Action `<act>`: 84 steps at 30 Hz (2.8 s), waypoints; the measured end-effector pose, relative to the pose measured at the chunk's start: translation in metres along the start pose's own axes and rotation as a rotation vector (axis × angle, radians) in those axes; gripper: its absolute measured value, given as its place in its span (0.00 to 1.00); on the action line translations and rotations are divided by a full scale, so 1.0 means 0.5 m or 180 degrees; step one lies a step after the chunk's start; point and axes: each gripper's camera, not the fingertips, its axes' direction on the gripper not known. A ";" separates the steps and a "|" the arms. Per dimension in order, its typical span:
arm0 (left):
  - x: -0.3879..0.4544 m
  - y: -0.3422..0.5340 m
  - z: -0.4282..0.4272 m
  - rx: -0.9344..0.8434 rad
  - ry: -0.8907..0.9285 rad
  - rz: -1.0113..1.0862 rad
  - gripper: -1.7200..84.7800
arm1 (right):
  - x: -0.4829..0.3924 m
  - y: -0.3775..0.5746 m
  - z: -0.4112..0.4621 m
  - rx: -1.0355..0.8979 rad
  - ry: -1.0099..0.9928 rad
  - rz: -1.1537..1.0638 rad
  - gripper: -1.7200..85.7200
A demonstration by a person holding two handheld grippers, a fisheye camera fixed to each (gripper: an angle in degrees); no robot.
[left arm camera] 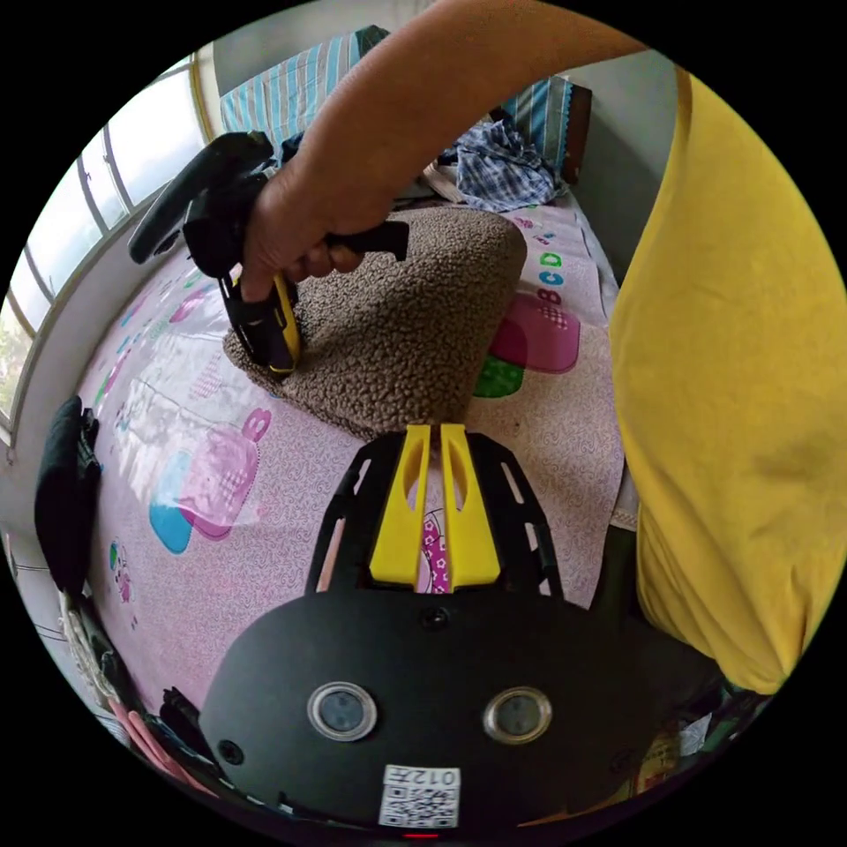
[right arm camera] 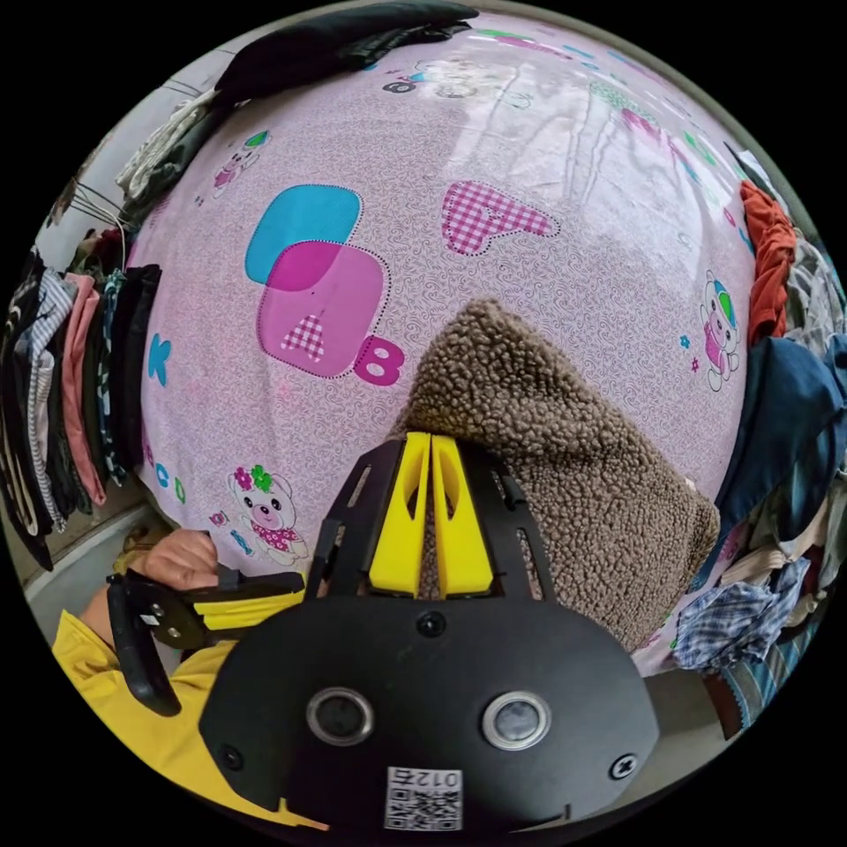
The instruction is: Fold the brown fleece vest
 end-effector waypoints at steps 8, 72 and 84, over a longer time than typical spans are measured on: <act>-0.045 0.050 0.018 0.0279 0.0508 -0.0818 0.03 | 0.028 0.041 -0.018 0.0097 -0.0247 0.0118 0.02; -0.414 0.075 0.021 0.0573 0.2359 -0.2881 0.13 | 0.560 0.930 -0.448 0.1020 -0.2056 0.1817 0.13; -0.408 0.064 -0.011 0.0285 0.1868 -0.2896 0.04 | 0.541 0.950 -0.446 0.0981 -0.2134 0.1620 0.07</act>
